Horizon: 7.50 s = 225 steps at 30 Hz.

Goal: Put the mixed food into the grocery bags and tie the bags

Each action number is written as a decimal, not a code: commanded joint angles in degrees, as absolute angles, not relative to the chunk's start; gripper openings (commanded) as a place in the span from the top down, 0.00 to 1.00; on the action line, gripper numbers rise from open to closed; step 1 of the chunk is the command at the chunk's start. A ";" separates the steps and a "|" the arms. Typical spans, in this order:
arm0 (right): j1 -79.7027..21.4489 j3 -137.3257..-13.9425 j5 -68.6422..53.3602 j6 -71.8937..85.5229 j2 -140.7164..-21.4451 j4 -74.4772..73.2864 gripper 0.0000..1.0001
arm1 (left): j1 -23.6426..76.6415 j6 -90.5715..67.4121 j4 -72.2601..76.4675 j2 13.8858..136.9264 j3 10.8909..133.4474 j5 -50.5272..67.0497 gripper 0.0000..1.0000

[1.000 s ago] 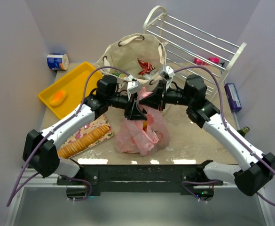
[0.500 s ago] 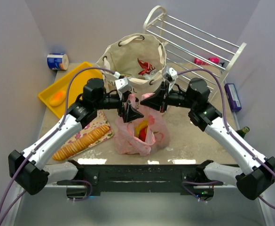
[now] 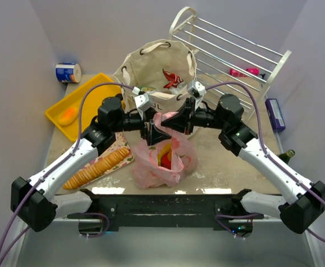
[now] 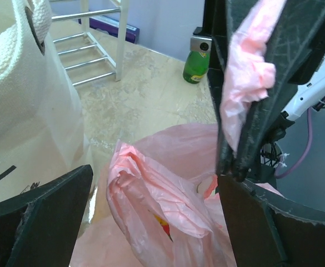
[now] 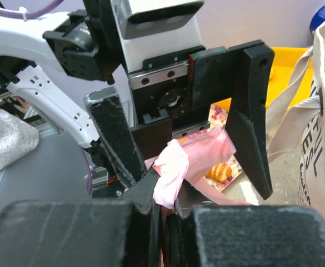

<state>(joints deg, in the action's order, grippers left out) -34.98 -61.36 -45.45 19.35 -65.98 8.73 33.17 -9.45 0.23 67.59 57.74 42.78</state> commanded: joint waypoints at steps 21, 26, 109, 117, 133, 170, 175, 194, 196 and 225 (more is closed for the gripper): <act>-36.56 -56.16 -26.99 26.72 -66.18 21.27 0.83 | 33.49 -30.06 38.04 73.65 46.85 45.79 0.00; -37.26 -54.32 -23.82 29.43 -65.74 25.22 0.83 | 33.57 -32.60 41.39 75.49 46.06 45.97 0.03; -56.16 -41.13 37.53 17.93 -79.19 46.32 0.69 | 26.72 -39.29 20.48 71.19 50.71 34.19 1.00; -56.25 -39.91 38.14 21.61 -72.87 34.67 1.00 | 27.24 -35.43 19.08 76.09 54.92 38.66 1.00; -56.34 -37.09 48.51 35.77 -55.11 3.34 1.00 | 30.85 -11.18 -2.14 75.25 71.36 30.16 0.02; -56.34 -30.76 33.84 19.52 -49.75 16.17 1.00 | 30.32 -28.91 21.62 76.90 51.59 45.53 0.77; -56.42 -30.50 29.28 15.30 -48.87 16.70 1.00 | 30.32 -28.31 23.20 75.94 50.89 43.17 1.00; -56.25 -38.67 11.34 11.86 -55.46 4.40 1.00 | 30.32 -19.61 27.09 69.79 46.05 45.17 1.00; -56.25 -39.28 10.55 11.95 -55.37 3.87 1.00 | 30.23 -18.38 25.85 68.82 46.06 45.87 0.93; -55.64 -44.29 9.23 13.19 -55.90 0.18 1.00 | 30.23 -1.76 -3.33 61.79 56.42 42.19 0.04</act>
<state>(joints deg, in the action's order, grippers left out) -55.81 -40.47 10.44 12.99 -55.07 -0.89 30.39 -6.31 2.70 62.85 51.44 42.13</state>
